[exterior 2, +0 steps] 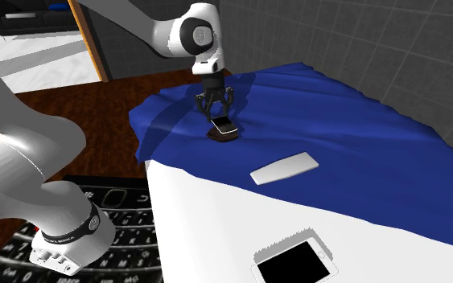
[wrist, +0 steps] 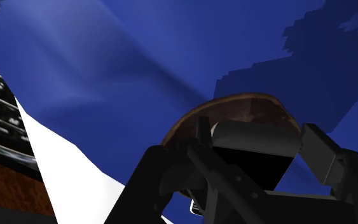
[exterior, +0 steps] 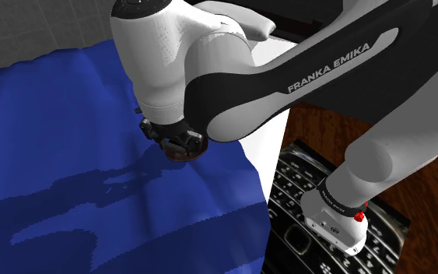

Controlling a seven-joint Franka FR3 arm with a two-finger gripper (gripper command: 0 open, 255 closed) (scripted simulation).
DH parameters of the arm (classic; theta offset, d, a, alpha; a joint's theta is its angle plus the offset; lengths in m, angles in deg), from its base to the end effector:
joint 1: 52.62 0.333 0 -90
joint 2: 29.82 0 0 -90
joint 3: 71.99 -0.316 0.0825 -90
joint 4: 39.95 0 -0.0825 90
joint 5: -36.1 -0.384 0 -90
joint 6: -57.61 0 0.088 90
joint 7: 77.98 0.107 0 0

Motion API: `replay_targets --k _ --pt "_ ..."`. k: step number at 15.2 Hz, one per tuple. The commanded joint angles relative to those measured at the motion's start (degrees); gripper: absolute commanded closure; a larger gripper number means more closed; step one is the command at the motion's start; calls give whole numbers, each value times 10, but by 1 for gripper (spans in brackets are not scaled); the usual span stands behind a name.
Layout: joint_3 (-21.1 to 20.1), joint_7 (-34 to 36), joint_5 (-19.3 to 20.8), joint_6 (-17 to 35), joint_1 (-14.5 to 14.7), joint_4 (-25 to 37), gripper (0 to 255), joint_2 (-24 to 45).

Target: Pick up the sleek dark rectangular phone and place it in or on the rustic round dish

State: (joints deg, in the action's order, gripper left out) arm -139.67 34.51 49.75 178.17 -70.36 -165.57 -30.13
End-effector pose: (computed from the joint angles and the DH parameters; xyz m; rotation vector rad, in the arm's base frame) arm 0.3441 0.3922 0.3803 2.6705 -1.3928 0.2859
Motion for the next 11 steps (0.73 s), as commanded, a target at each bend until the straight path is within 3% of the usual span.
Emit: replay_targets --k 1,2,7,11 --pt "0 0 0 0 0 0 255 0" --pt "0 0 0 0 0 0 0 0" --pt "0 0 0 0 0 0 0 0" --pt "8 -51 -70 -63 6 46 0 -62"
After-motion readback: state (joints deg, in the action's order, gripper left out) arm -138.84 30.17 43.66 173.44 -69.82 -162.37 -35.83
